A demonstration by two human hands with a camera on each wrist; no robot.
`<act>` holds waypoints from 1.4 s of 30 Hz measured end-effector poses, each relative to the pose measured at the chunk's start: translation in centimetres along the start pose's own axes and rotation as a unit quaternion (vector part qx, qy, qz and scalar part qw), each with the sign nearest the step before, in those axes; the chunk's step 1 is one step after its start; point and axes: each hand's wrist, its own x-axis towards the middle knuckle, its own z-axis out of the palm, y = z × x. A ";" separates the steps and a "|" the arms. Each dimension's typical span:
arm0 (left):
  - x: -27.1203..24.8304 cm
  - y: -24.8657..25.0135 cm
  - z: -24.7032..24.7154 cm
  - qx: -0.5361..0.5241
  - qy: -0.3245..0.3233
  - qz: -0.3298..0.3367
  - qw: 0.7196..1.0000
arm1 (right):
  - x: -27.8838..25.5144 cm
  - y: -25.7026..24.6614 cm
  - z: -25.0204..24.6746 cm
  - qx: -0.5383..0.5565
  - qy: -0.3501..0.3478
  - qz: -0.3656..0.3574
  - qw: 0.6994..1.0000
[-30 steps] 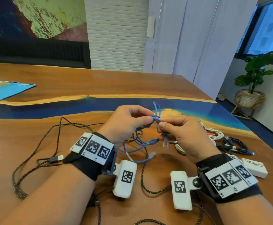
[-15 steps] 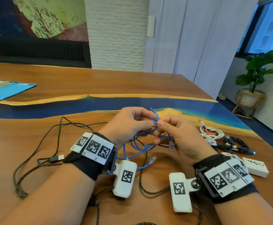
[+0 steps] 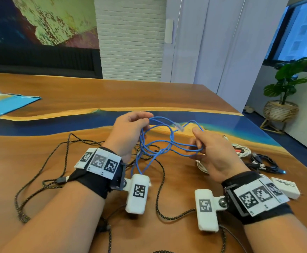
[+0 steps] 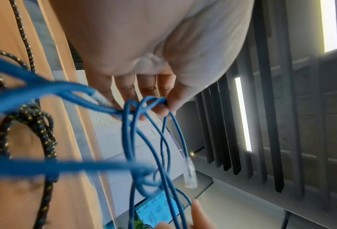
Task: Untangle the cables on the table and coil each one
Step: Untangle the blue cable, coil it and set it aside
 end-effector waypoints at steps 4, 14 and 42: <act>0.1 -0.2 0.2 -0.021 0.080 0.032 0.996 | -0.7 -0.3 0.0 -0.083 -0.019 0.005 0.996; 0.7 0.7 -0.8 -0.111 0.102 0.023 0.988 | 0.2 -0.9 -0.9 0.191 0.097 0.033 0.976; -1.4 0.7 0.6 -0.014 -0.119 0.017 0.993 | -1.0 -0.2 1.2 -0.063 -0.098 -0.100 0.988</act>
